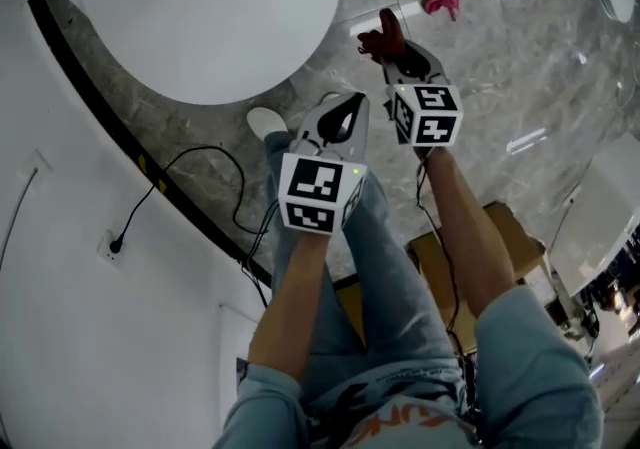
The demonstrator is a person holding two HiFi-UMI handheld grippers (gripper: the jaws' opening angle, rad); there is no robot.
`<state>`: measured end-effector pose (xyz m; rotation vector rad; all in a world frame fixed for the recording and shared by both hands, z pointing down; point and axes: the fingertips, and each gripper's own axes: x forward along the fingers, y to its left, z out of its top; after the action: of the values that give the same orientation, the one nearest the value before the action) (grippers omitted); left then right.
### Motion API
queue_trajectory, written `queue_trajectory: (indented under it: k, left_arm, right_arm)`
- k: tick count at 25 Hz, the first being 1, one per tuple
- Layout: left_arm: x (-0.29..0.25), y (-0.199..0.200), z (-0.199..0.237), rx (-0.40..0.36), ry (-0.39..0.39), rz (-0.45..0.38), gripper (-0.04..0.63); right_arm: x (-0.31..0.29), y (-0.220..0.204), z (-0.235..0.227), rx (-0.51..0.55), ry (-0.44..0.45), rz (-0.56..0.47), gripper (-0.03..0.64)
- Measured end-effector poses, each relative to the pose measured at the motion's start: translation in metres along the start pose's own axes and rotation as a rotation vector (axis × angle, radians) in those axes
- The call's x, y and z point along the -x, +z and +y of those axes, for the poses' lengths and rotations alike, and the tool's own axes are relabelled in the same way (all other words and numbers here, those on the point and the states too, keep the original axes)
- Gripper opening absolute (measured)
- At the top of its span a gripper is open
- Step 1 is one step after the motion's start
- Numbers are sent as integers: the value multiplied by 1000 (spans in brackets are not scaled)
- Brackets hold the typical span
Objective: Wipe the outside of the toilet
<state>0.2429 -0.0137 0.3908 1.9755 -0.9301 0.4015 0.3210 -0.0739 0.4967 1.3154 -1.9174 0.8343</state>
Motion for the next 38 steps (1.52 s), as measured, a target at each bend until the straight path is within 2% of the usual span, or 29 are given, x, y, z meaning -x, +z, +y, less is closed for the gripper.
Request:
queue_trajectory:
  k: [7,14,20,23,28,31,35,38]
  left_arm:
    - [42,37,38,24,61,-85,-3]
    - [83,80,55,-25,82,-112,-3]
    - [126,119,65,-26,128,-191,-3]
    - [156,148,67,-23,170,-255,-2]
    - [213,194,48,-9,192,-367,-3]
    - [240,219,24,-36,150,-424,-3]
    - [288,261,-24,-50,70,-524,-2]
    - [330,285,-58,-92,109,-578,-2]
  right_arm:
    - [36,49,7,-93,-44,-113,97]
    - [60,91,29,-180,-63,-189,97]
    - [90,138,68,-215,17,-290,97]
    - [113,173,87,-195,68,-346,97]
    - [168,230,114,-150,138,-444,97]
    - [203,268,130,-195,198,-506,97]
    - [260,322,158,-203,255,-563,97]
    - [300,354,182,-177,311,-608,97]
